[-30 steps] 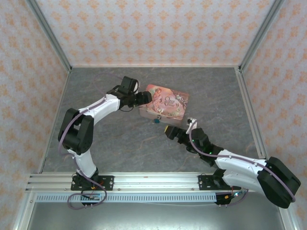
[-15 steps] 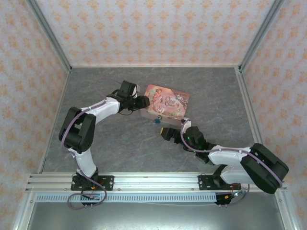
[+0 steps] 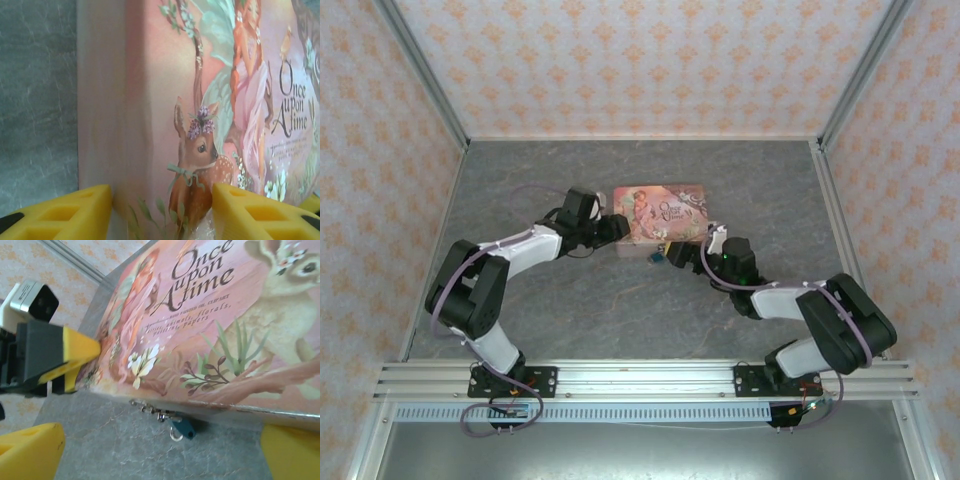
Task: Unlock the padlock with the key
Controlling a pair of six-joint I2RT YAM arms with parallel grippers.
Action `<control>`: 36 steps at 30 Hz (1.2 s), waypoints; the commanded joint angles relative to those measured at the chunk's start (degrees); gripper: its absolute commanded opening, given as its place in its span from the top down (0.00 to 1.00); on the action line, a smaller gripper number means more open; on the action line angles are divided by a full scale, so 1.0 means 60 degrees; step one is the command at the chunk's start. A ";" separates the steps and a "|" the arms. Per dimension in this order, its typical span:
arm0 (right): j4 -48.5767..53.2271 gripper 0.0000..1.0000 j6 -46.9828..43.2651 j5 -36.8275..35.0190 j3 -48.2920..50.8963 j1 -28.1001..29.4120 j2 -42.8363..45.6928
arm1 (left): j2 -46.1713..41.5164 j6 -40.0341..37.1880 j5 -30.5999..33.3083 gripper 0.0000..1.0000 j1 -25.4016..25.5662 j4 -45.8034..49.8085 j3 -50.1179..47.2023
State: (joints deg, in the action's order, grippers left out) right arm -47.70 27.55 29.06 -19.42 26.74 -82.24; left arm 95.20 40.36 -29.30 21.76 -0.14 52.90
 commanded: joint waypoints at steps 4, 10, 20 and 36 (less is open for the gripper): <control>-0.1247 0.04 -0.1198 0.0938 -0.0206 -0.0310 -0.0296 | -0.0289 0.0898 0.0474 0.46 0.0400 0.0236 -0.1454; -0.1737 0.15 -0.1614 0.1592 0.0344 -0.0298 -0.0373 | -0.0668 0.0788 0.0858 0.44 0.0406 0.0935 -0.1395; -0.3827 0.19 -0.0850 0.2007 0.0226 -0.0311 -0.2263 | -0.0705 0.0861 0.0849 0.44 0.0445 0.1231 -0.1158; -0.5052 0.27 -0.0274 0.2155 -0.0522 0.0063 -0.3996 | -0.0445 0.0876 0.0832 0.43 0.0442 0.1313 -0.0995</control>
State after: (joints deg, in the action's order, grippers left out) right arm -73.43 25.32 40.56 -20.84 26.13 -105.08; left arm 90.15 45.65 -26.55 24.01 -0.62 47.57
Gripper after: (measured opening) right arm 0.729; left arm 0.565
